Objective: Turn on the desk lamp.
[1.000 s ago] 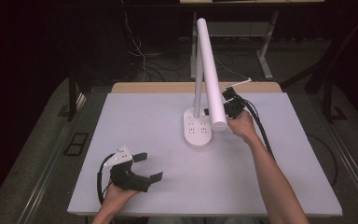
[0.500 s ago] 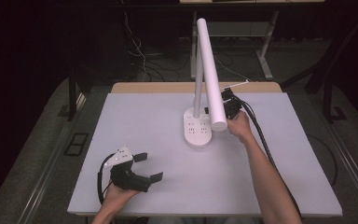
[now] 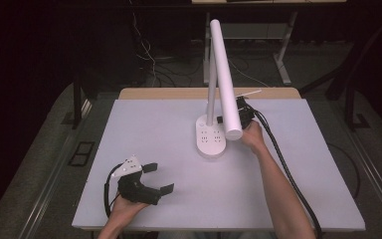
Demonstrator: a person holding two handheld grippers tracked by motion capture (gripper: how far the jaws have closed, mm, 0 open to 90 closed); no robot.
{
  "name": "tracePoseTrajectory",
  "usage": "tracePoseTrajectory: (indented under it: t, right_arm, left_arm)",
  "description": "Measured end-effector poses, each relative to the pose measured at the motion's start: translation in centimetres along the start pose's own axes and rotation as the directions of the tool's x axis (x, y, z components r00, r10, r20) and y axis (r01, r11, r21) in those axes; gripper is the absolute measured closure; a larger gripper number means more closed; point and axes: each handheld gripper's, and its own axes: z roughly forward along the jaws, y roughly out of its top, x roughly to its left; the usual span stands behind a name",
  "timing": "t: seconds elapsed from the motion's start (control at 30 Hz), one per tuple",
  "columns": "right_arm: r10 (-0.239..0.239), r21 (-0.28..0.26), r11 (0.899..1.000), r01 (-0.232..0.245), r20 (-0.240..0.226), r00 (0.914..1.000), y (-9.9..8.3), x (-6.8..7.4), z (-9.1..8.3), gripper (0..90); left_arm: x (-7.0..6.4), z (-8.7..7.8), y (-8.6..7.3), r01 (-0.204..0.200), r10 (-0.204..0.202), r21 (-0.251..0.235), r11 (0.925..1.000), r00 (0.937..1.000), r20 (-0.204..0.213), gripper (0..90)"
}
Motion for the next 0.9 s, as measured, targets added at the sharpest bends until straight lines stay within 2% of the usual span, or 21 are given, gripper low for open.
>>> tracePoseTrajectory:
  t: [0.4,0.9]
  right_arm:
    - [0.028,-0.013,1.0,-0.028,-0.014,0.9995,-0.3,-0.2,1.0,89.8]
    - [0.002,-0.013,1.0,-0.002,0.004,1.0,-0.4,-0.1,1.2,90.0]
  left_arm:
    - [0.1,0.1,0.0,-0.005,0.005,0.007,1.0,1.0,0.001,0.0]
    - [-0.1,0.1,0.0,-0.01,0.01,0.01,0.9999,0.9999,0.002,0.0]
